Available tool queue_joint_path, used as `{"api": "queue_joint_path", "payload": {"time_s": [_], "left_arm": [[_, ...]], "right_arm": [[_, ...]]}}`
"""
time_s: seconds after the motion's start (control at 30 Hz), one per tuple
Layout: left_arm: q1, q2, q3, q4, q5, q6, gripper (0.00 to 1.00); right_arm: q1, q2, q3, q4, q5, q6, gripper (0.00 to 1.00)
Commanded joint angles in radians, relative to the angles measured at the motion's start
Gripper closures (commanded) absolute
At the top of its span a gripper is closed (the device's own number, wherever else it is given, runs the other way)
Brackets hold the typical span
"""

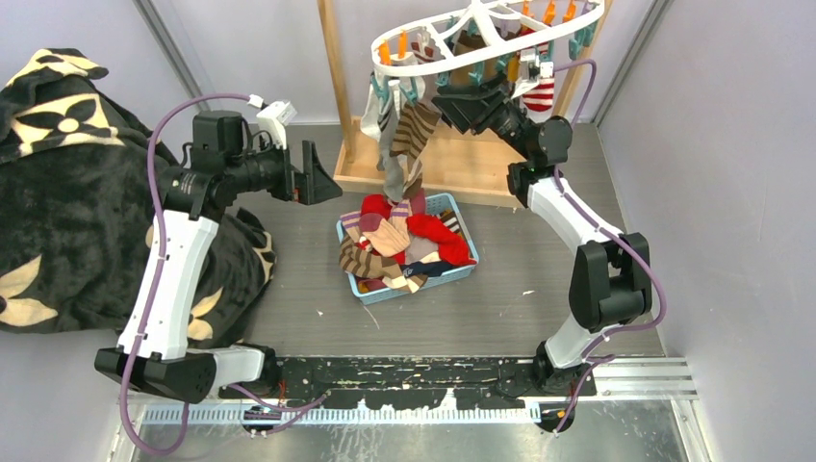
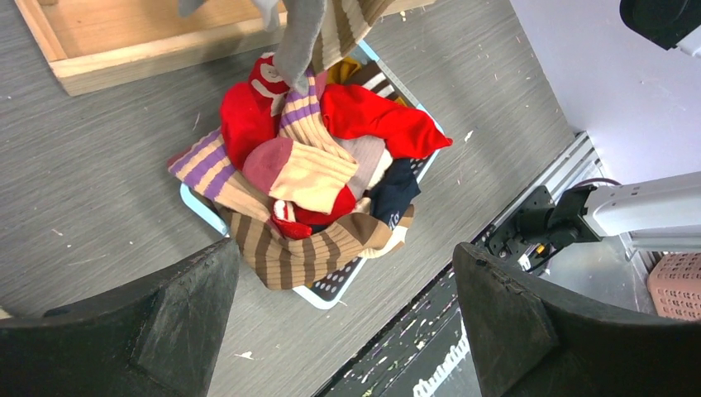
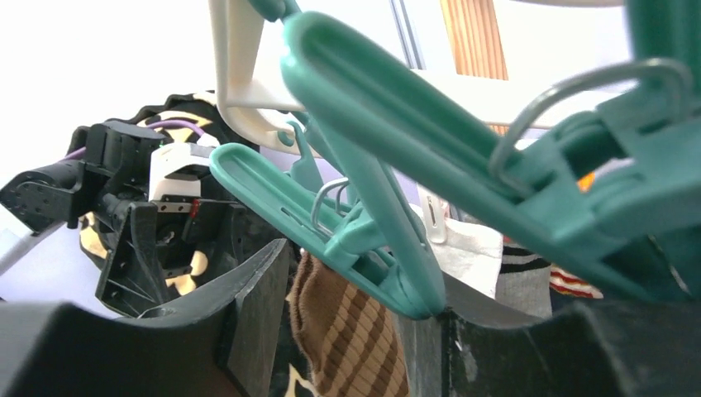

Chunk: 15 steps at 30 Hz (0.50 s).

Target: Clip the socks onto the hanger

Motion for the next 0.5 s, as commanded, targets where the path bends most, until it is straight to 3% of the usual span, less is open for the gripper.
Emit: {"api": "queue_joint_path", "payload": {"time_s": [0.0,0.2,0.47], "left_arm": [[-0.003,-0.035,-0.002,0.028,0.025,0.024,0.00],[-0.003,-0.042,-0.004,0.024,0.027,0.028,0.00],[-0.003,-0.051,0.001,0.012,0.027,0.039,0.00]], "right_arm": [[-0.003,-0.012,0.029,0.119,0.004,0.064,0.46],[0.014,-0.037,-0.140,0.229,0.124,0.103,0.38],[0.017,-0.110,-0.252,0.150,0.191,-0.018,0.29]]}}
